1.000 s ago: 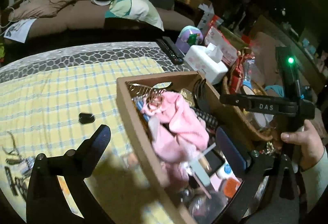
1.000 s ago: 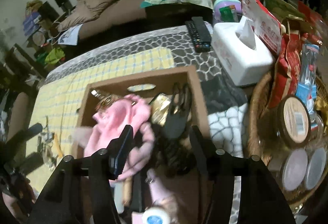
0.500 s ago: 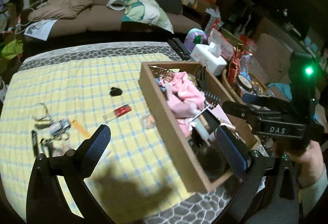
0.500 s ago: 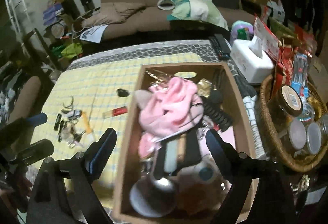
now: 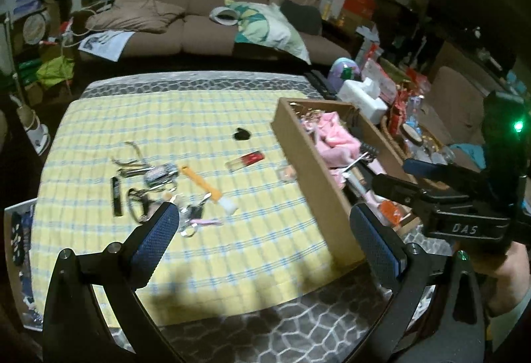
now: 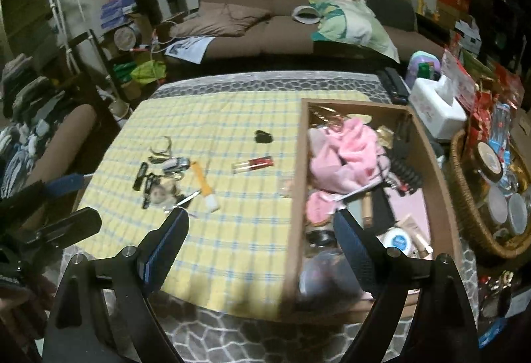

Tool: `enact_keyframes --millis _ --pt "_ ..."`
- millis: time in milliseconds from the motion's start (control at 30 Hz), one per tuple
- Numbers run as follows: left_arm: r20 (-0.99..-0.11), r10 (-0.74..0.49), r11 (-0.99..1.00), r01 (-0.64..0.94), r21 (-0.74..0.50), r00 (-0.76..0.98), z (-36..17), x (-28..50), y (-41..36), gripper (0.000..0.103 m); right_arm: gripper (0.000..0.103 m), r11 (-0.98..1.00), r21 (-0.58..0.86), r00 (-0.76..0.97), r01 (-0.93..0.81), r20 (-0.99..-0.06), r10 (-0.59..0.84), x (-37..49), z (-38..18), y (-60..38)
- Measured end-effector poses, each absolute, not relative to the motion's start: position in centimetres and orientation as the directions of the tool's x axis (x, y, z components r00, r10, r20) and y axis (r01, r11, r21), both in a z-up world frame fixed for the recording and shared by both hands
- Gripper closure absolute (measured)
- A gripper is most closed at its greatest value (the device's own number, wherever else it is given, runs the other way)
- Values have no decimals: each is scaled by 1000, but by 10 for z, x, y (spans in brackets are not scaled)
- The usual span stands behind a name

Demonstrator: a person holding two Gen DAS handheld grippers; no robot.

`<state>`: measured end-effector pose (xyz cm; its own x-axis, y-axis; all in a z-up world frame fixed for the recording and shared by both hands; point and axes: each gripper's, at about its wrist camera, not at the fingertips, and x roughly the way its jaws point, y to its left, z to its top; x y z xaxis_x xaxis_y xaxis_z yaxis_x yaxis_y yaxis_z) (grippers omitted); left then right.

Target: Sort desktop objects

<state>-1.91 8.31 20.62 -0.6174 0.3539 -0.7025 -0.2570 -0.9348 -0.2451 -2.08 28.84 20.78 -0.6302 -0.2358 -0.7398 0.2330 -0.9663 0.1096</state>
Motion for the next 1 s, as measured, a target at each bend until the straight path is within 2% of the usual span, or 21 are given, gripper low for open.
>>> enact_keyframes --millis 200,467,667,1000 --pt "-735 262 -965 -176 -194 -625 174 -13 48 0 11 -960 141 -615 244 -742 -265 -13 186 255" --pt "-797 141 -990 -76 -119 -587 91 -16 17 0 11 -967 122 -611 224 -755 -237 -13 122 218" --pt "-816 118 -992 -33 -120 -565 45 -25 6 0 11 -976 114 -578 184 -791 -201 -21 68 207" --pt "-838 66 -997 -13 -70 -541 7 -37 2 0 10 -984 43 -559 171 -818 -133 -29 12 192"
